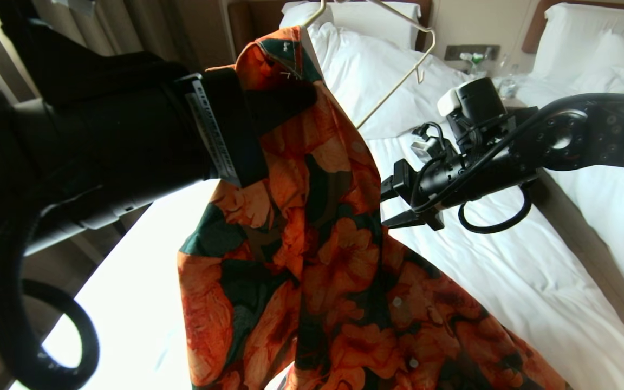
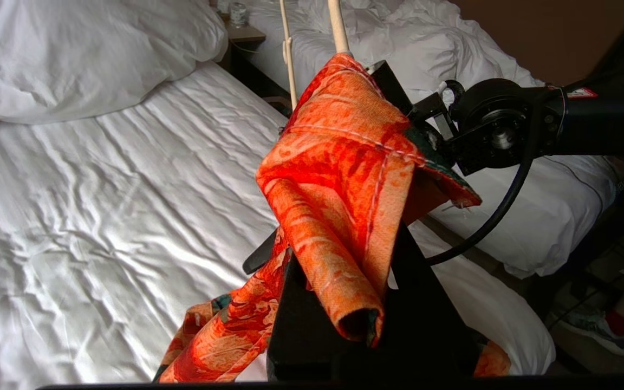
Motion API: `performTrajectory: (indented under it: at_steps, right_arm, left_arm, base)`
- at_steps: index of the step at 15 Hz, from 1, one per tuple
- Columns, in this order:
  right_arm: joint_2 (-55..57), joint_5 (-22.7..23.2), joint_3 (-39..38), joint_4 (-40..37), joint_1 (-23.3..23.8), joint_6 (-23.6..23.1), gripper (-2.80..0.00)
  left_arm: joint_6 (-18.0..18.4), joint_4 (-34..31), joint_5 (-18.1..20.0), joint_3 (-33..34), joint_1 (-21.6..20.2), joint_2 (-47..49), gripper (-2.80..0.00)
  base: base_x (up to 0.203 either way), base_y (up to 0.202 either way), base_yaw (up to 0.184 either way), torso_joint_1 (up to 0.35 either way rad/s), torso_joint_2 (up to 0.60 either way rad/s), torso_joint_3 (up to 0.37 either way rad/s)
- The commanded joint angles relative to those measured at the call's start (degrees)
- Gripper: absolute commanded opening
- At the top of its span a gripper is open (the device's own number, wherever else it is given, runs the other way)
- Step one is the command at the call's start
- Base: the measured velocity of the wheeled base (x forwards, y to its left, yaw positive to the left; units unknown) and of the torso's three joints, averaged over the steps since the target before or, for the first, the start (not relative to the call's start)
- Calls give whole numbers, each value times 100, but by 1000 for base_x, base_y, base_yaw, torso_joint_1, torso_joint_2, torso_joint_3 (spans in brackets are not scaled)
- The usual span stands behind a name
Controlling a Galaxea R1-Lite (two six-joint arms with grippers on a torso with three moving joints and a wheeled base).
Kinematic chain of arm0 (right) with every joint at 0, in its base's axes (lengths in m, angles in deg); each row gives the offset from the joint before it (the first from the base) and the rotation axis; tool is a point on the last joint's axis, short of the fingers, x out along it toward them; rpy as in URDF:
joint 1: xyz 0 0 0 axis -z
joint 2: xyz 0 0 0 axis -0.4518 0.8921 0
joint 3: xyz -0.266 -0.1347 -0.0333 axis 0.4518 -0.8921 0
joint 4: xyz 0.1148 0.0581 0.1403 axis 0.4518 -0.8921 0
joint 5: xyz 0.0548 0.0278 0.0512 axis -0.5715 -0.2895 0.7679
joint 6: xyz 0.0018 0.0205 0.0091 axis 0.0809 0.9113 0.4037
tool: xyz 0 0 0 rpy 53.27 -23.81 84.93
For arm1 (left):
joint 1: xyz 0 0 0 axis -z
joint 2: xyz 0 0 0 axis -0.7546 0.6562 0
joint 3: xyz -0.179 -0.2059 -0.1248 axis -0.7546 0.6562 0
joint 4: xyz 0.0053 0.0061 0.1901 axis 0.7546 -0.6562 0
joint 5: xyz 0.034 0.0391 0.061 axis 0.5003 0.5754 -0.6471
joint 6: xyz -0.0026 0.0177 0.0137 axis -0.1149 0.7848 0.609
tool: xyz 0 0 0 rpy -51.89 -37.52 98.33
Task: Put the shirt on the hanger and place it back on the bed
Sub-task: Hook the other side of the shirt onto the hanger
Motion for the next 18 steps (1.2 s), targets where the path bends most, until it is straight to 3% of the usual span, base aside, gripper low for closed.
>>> performTrajectory:
  at_steps: [1,5,9,10,18]
  right_arm:
    - [78,-5,14,4,-143,11,0]
    - [385,-310,93,186,-320,-52,0]
    - [432,-314,190,183,-455,-121,0]
    - [437,-319,190,169,-468,-121,-280]
    - [451,-310,76,13,-548,-235,-280]
  left_arm:
    - [-3,18,-5,-10,-2,5,-280]
    - [-3,27,-5,-1,-3,-21,-280]
    - [-3,27,-5,-19,-3,-21,-280]
    - [31,27,-5,-19,-3,-21,-280]
    - [67,18,-14,-98,-29,-47,-280]
  base:
    - [0,0,0,0,0,0]
    - [0,0,0,0,0,0]
    - [0,0,0,0,0,0]
    - [0,0,0,0,0,0]
    - [0,0,0,0,0,0]
